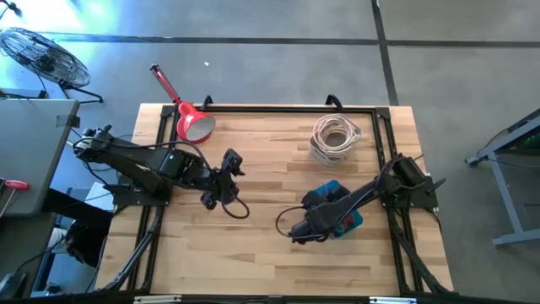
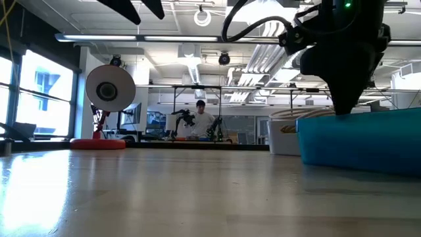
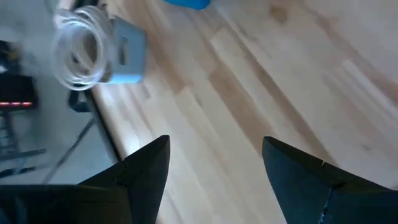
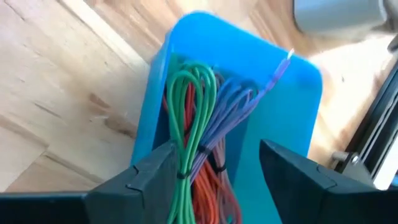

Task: Pick & Place USB Port
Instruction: Return to Home Position

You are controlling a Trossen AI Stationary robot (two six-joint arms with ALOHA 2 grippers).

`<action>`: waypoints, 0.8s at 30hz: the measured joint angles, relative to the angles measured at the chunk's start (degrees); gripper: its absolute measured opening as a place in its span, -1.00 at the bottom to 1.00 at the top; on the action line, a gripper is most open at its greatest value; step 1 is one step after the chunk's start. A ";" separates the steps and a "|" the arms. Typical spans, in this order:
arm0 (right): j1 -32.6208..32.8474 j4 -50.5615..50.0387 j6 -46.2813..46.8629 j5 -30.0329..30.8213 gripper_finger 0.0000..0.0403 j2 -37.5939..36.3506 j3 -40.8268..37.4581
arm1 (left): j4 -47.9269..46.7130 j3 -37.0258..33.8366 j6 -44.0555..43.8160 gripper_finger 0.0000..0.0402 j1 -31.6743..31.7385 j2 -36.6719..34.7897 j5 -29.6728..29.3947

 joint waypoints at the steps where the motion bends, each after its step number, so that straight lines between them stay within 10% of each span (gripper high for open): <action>1: -0.14 -0.02 -0.71 0.75 0.09 0.00 0.00 | 0.46 0.00 0.63 0.24 0.00 0.00 -0.94; 9: -1.33 -0.02 -7.64 8.97 0.09 0.00 0.00 | 1.27 0.00 0.80 0.24 0.01 0.00 -12.18; 19: -4.59 -3.76 -15.51 -3.25 0.09 0.00 0.69 | -7.49 -0.02 -8.41 0.24 -0.02 -0.48 -13.46; 24: -4.70 -3.51 -21.04 0.67 0.09 0.00 5.05 | -6.07 0.00 -10.22 0.24 -0.01 -0.48 -13.94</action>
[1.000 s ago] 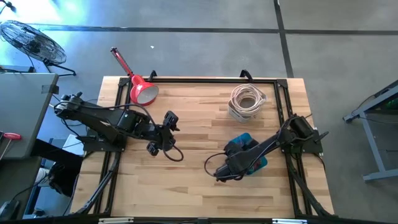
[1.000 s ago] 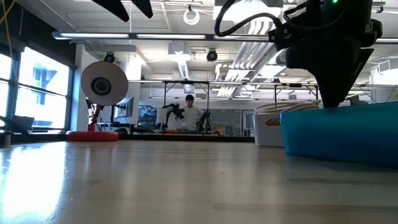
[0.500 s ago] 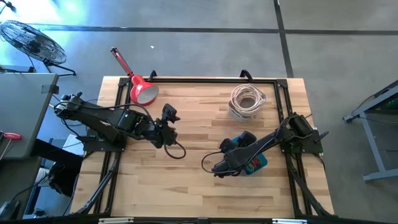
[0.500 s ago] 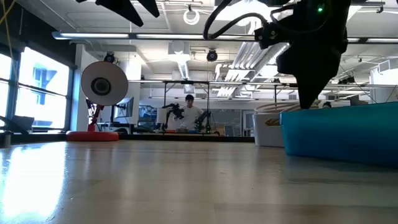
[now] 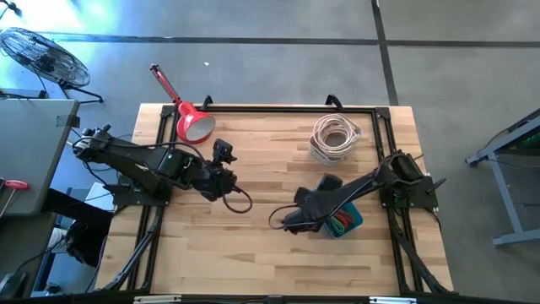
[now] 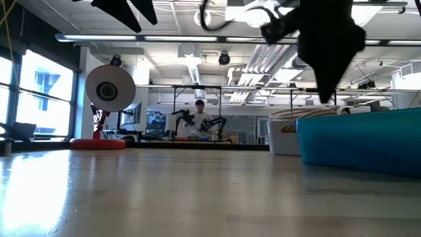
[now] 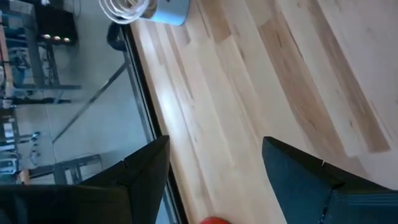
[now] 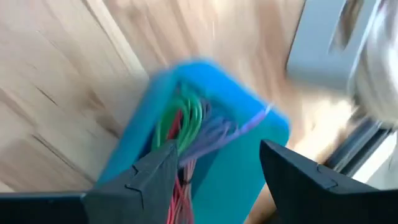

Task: Pick & Place USB Port
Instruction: Return to Home Position

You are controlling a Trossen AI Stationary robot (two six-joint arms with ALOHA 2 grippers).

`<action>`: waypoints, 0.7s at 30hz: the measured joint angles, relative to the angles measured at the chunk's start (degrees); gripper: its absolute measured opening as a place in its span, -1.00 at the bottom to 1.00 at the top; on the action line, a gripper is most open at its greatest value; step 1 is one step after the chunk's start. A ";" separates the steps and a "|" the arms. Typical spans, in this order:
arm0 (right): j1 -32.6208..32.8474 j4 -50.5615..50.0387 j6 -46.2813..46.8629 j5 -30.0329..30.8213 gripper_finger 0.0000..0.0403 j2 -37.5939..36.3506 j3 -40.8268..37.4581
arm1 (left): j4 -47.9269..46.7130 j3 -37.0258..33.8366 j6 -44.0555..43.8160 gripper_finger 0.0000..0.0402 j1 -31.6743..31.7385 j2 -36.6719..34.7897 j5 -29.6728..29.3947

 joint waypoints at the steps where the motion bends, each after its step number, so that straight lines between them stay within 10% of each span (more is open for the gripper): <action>1: 0.06 -0.15 -1.34 1.58 0.09 0.00 1.43 | 0.47 0.00 -0.12 0.24 -0.01 0.00 0.00; 6: 1.00 -0.81 -10.59 10.41 0.09 0.00 10.61 | 0.96 0.00 -2.97 0.24 -2.14 -0.32 -3.07; 12: 1.41 3.95 -30.94 20.48 0.09 -0.07 19.58 | 1.53 -0.01 -7.83 0.24 -10.76 -2.59 -21.15; 21: -3.18 20.10 -57.24 14.14 0.06 -0.07 21.63 | -1.38 0.00 -6.47 0.24 -18.26 -5.49 -27.69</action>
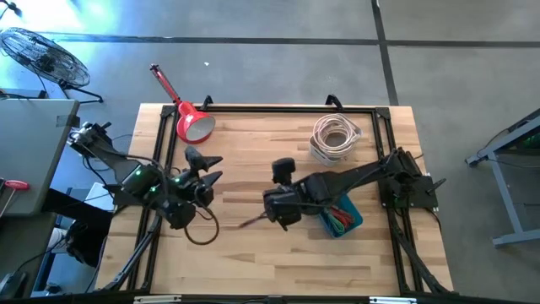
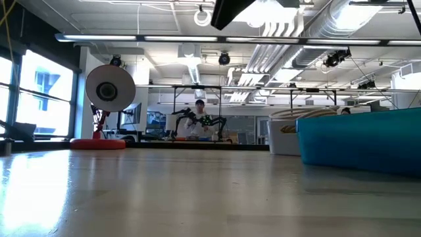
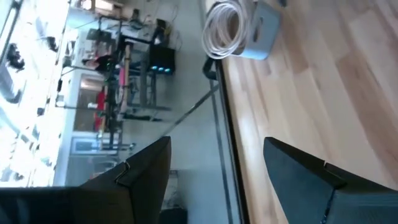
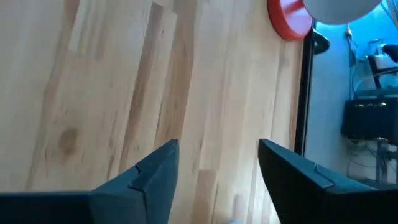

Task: Pick & Place USB Port
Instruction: Return to Home Position

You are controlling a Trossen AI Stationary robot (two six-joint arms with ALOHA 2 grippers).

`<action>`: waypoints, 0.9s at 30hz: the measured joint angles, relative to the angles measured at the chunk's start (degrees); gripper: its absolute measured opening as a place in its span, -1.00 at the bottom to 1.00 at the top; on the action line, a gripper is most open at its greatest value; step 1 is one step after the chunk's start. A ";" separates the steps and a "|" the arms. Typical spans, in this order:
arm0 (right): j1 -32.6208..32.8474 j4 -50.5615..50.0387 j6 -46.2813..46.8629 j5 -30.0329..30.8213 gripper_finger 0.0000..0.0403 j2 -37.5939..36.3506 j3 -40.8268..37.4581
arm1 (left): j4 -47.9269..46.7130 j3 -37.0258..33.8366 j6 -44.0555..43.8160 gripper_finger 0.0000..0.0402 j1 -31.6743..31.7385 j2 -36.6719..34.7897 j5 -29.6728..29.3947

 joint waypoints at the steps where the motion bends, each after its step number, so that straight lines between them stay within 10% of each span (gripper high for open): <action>1: -0.68 0.72 -1.15 -0.33 0.02 0.00 0.00 | -0.15 0.00 0.30 0.24 -0.13 -0.05 0.30; 11: -7.30 1.81 -6.94 -2.02 -0.93 0.00 0.00 | -4.13 0.00 0.45 0.24 -0.11 -1.45 -3.12; 27: -10.65 2.50 -8.27 -1.84 -1.00 -4.59 0.00 | -5.71 0.00 -2.49 0.14 -0.09 -12.85 5.14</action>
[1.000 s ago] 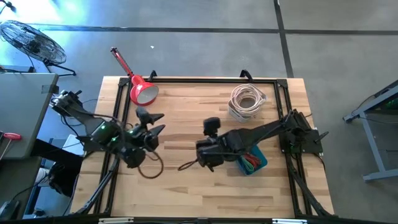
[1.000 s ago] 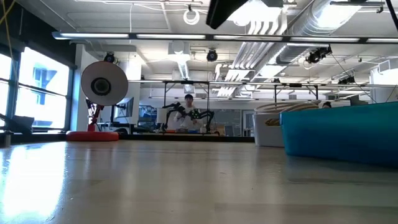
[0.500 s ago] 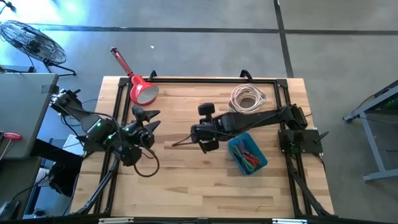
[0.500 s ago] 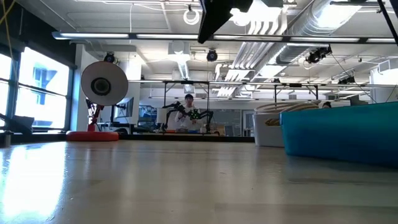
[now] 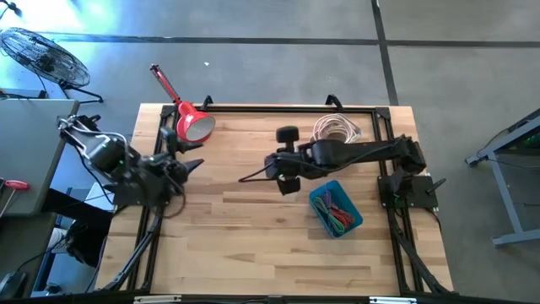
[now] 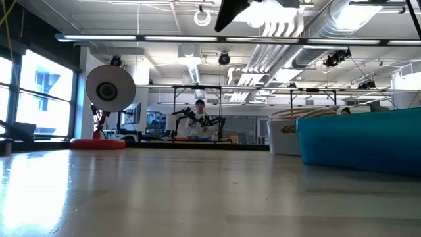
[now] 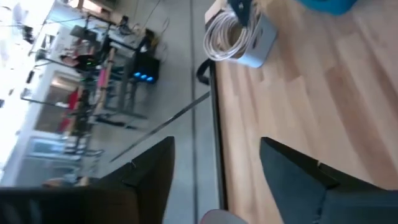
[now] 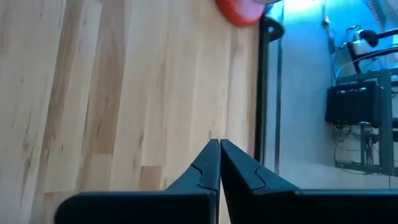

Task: Pick & Place USB Port
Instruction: Return to Home Position

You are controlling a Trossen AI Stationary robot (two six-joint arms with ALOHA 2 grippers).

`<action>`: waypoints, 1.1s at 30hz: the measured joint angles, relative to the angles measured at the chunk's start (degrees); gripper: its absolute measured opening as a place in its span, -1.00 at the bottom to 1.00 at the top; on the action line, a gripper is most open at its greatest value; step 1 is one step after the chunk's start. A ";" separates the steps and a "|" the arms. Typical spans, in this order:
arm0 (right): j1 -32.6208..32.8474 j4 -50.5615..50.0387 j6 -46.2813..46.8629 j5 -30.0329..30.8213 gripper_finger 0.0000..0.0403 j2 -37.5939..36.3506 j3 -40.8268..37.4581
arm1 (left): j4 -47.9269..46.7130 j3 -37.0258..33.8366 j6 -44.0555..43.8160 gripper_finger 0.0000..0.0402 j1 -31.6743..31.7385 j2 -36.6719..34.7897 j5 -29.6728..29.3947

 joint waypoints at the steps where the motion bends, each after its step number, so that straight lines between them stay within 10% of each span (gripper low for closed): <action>1: 0.00 -0.02 0.30 0.20 -1.00 -0.79 0.00 | -0.01 0.00 -0.05 0.08 0.00 -1.00 0.88; 11: 0.09 -0.45 2.33 -4.48 -1.00 -11.24 0.00 | 2.10 -6.75 -0.20 -0.92 0.00 -9.87 2.24; 22: 0.12 -4.51 5.38 -16.43 -1.00 -23.71 -3.81 | 5.32 -17.72 -0.14 -0.97 0.00 -27.11 9.28; 33: -0.44 22.78 7.48 -21.52 -1.00 -48.65 -40.00 | 25.69 -32.82 11.31 -1.00 0.00 -46.93 30.10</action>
